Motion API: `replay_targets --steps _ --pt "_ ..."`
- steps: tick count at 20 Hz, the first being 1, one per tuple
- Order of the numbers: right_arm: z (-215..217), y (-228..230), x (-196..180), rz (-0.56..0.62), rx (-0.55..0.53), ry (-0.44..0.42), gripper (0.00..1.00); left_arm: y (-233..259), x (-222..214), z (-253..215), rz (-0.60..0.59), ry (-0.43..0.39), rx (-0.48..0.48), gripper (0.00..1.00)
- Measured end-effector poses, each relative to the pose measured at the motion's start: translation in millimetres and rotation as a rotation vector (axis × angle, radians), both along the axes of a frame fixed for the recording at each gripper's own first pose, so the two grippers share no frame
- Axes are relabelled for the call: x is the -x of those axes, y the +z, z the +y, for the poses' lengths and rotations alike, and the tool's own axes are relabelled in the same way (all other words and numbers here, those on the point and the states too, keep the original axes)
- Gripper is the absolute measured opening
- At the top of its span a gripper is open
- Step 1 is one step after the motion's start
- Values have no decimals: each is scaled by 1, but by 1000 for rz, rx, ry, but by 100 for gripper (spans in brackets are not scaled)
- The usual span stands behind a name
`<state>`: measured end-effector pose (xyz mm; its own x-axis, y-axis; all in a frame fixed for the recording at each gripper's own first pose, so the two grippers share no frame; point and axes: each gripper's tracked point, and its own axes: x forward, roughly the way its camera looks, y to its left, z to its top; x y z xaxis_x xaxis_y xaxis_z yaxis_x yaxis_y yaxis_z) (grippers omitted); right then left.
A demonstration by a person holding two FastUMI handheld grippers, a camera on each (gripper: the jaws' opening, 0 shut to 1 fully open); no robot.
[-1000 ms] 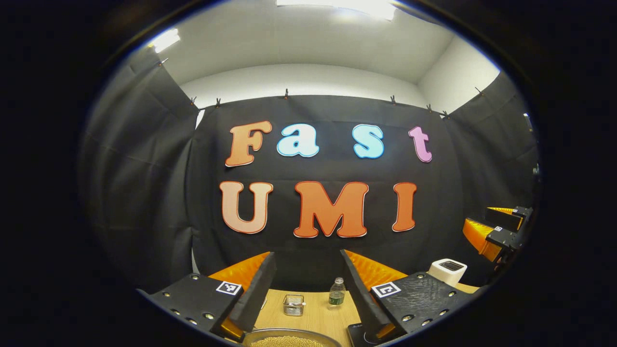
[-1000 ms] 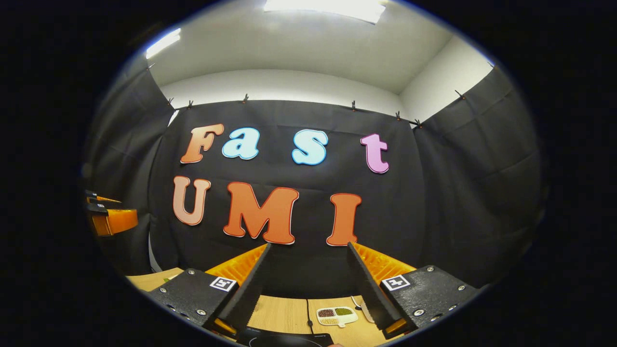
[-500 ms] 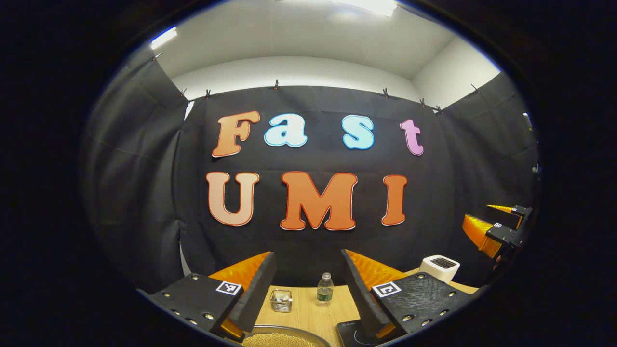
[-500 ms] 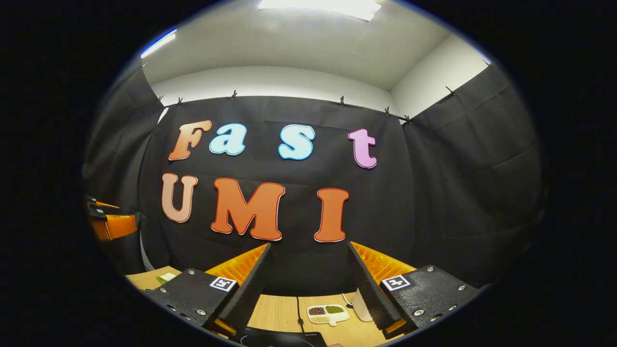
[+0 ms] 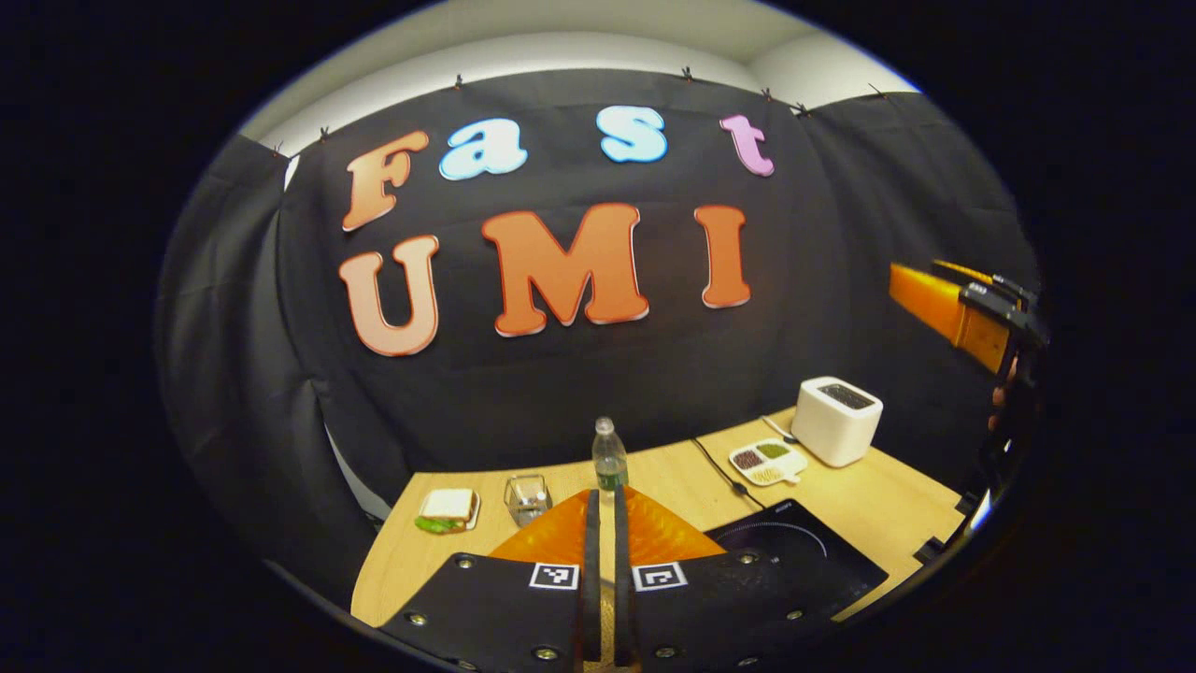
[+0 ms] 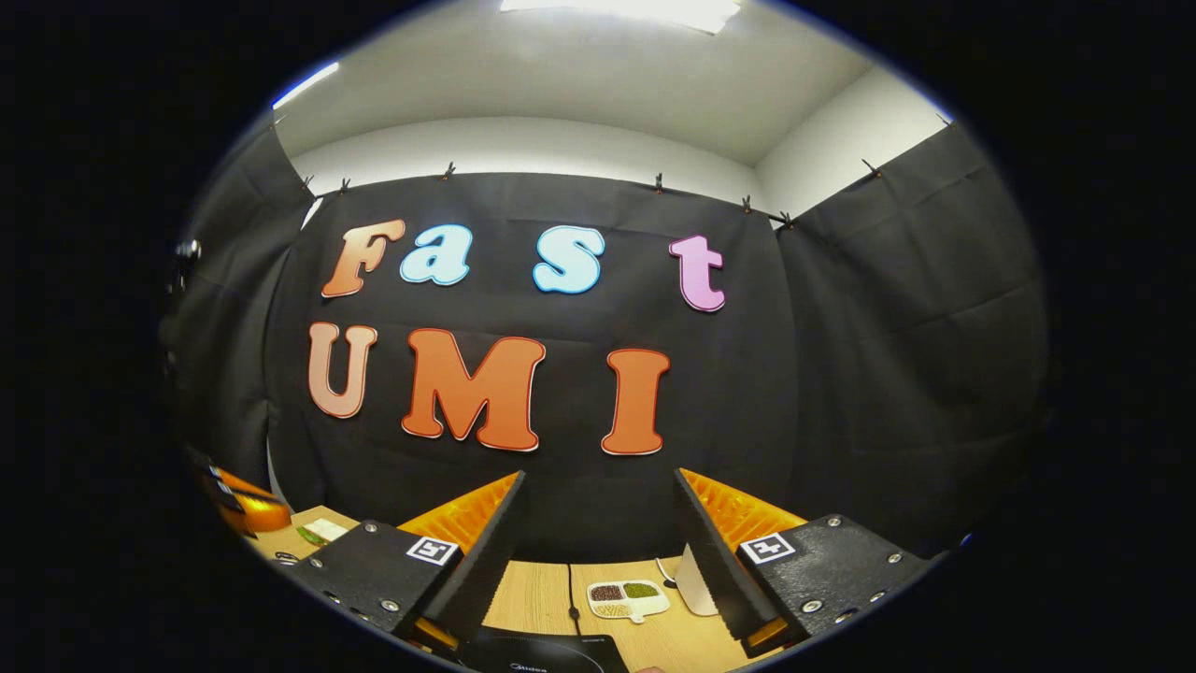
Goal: First push the handle of the pot to place it horizontally, then grasp the pot with both hands and set it on the induction cooktop.
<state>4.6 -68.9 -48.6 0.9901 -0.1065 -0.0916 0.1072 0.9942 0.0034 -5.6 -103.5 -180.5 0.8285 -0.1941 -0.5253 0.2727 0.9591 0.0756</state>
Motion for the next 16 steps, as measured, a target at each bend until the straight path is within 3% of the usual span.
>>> replay_targets --steps 8,16 --pt "-8 -19 7 48 4 -11 94 -124 86 17 485 -21 -51 2" --pt "-13 -37 7 93 9 -12 94 -177 155 26 764 -23 -16 2"
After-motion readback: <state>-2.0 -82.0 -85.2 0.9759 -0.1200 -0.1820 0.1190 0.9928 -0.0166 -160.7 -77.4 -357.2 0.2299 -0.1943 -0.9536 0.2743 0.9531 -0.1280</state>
